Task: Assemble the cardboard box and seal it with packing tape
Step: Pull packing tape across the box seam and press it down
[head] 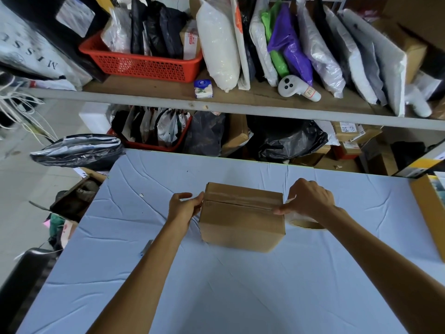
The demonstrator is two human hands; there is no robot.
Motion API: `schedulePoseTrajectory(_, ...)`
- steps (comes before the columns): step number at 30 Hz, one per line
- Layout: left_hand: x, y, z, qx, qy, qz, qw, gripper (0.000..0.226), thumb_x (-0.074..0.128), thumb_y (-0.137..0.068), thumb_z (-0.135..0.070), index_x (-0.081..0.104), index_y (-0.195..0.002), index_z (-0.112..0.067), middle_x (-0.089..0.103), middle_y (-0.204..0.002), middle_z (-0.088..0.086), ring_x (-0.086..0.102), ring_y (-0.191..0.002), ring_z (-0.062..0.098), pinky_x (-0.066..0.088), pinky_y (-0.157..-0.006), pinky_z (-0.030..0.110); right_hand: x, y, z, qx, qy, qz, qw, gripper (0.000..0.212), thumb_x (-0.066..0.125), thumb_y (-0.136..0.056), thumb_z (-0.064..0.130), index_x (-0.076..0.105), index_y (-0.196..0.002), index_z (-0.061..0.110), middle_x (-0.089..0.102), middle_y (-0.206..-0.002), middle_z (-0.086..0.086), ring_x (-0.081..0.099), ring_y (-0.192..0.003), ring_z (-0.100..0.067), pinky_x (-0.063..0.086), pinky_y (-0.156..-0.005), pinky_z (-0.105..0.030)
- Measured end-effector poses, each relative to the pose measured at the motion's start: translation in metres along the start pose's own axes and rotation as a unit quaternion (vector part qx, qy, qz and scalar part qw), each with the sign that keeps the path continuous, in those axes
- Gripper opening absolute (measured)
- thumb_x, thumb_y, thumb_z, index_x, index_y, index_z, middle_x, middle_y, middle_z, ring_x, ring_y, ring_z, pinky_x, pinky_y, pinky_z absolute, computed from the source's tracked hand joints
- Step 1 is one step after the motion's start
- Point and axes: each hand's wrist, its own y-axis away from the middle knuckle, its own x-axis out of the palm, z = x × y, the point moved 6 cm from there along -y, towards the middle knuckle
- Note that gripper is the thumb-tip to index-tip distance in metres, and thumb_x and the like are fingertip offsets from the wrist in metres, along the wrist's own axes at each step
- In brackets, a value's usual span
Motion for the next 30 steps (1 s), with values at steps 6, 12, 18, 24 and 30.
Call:
schedulePoseTrajectory(6,-0.002,0.016,-0.008,0.220,-0.128,-0.063,0.965,0.018,0.072,-0.081,-0.026,0.067,-0.085,-0.009,0.068,-0.081,0.004,0.063,-0.080,0.022,0.051,-0.072,0.027,0.000,0.004,-0.001,0.003,-0.002,-0.005,1.000,0.066,0.077,-0.055,0.068,0.066,-0.095,0.017,0.066,-0.097,0.000,0.060,-0.085,-0.020,0.048,-0.072,-0.032)
schedulePoseTrajectory(12,0.000,0.023,-0.027,0.325,-0.285,-0.019,0.902,0.036,0.064,-0.085,-0.040,0.069,-0.069,-0.008,0.067,-0.064,0.001,0.062,-0.062,0.014,0.045,-0.062,0.021,-0.001,0.006,0.000,0.008,-0.012,-0.009,1.000,0.066,0.077,-0.056,0.068,0.065,-0.095,0.016,0.066,-0.097,-0.001,0.060,-0.085,-0.021,0.045,-0.069,-0.031)
schedulePoseTrajectory(18,0.016,0.034,-0.039,0.262,-0.410,-0.056,0.872,0.062,0.068,-0.069,-0.064,0.051,-0.047,-0.009,0.049,-0.043,0.001,0.045,-0.044,0.016,0.027,-0.048,0.023,-0.003,0.012,0.001,-0.004,-0.037,-0.005,0.999,0.062,0.077,-0.059,0.066,0.067,-0.094,0.016,0.065,-0.098,0.000,0.058,-0.084,-0.019,0.041,-0.065,-0.028)
schedulePoseTrajectory(24,0.010,0.035,-0.043,0.262,-0.417,-0.084,0.866,0.055,0.069,-0.074,-0.057,0.062,-0.054,-0.006,0.058,-0.049,-0.001,0.051,-0.048,0.017,0.030,-0.049,0.023,-0.003,0.020,-0.012,-0.010,-0.067,-0.031,0.997,0.058,0.073,-0.060,0.071,0.067,-0.075,0.015,0.065,-0.075,0.000,0.057,-0.069,-0.017,0.038,-0.054,-0.025)
schedulePoseTrajectory(30,-0.009,0.030,-0.044,0.237,-0.420,-0.116,0.868,0.049,0.069,-0.073,-0.059,0.068,-0.062,-0.011,0.064,-0.058,0.005,0.059,-0.064,0.029,0.048,-0.065,0.037,-0.002,0.033,-0.012,-0.094,-0.229,0.007,0.969,0.032,0.074,-0.079,0.043,0.056,-0.054,0.033,0.052,-0.056,0.013,0.051,-0.055,-0.007,0.031,-0.049,-0.015)
